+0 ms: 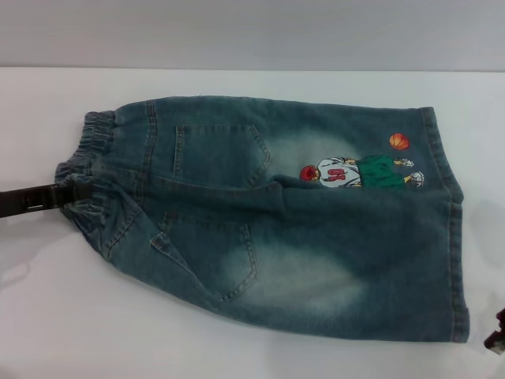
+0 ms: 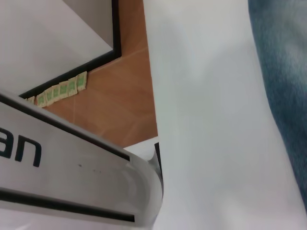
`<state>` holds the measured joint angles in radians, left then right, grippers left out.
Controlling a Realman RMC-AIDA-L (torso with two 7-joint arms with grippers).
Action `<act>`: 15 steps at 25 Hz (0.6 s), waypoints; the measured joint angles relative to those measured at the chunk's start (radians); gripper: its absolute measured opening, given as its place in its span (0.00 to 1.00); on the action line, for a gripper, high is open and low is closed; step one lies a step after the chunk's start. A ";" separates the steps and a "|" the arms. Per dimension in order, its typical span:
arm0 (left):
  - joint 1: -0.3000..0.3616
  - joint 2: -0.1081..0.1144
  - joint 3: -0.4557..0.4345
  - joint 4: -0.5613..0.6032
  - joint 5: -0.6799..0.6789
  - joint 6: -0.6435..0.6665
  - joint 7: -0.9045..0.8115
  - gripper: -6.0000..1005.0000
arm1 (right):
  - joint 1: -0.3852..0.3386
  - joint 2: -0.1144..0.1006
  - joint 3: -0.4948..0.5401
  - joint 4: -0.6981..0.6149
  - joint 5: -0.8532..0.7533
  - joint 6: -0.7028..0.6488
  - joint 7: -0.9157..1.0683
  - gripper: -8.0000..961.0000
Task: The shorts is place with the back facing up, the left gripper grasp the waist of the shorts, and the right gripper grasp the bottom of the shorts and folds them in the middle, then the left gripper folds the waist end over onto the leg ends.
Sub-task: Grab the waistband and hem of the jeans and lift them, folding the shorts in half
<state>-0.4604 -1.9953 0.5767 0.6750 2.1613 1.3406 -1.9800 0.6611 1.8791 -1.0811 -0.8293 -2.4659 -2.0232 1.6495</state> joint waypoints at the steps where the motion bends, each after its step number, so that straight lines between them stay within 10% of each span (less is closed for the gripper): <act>1: 0.000 0.000 0.000 0.000 0.000 0.000 0.000 0.05 | 0.000 0.000 0.000 0.000 0.000 0.000 0.000 0.77; 15: -0.001 0.001 0.000 0.000 -0.014 0.000 0.002 0.05 | -0.013 -0.003 0.041 -0.001 -0.076 0.036 0.000 0.77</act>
<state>-0.4610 -1.9946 0.5767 0.6750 2.1473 1.3407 -1.9776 0.6482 1.8761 -1.0402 -0.8299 -2.5417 -1.9870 1.6491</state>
